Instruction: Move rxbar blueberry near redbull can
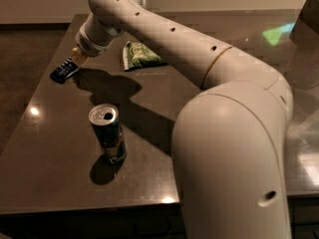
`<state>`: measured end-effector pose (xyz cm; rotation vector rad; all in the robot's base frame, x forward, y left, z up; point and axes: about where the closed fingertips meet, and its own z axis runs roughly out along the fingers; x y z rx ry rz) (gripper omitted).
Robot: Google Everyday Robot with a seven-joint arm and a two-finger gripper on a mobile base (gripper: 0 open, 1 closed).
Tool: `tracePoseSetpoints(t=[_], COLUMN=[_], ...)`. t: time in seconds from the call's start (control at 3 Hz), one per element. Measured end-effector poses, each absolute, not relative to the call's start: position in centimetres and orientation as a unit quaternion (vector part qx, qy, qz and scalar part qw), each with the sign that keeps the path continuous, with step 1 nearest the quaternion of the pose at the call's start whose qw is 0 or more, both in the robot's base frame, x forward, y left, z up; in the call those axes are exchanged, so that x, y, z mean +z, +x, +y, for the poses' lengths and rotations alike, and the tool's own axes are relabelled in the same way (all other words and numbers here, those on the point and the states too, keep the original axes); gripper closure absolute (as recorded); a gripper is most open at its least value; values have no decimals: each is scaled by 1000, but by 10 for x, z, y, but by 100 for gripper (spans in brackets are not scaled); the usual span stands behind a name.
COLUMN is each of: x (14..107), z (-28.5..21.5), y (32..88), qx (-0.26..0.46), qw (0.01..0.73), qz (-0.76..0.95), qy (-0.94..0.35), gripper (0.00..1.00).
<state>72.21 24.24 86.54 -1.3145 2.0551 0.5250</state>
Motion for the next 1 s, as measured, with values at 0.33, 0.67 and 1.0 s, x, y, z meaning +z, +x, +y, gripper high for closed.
tracePoseSetpoints(t=[0.33,0.67,1.0], x=[880,909,918], z=[226,202,187], y=[693,650,625], qx=[194,184,180], qw=[316,314,310], qz=[784,787,791], qy=[-497,-499,-496], gripper=[100,100,100])
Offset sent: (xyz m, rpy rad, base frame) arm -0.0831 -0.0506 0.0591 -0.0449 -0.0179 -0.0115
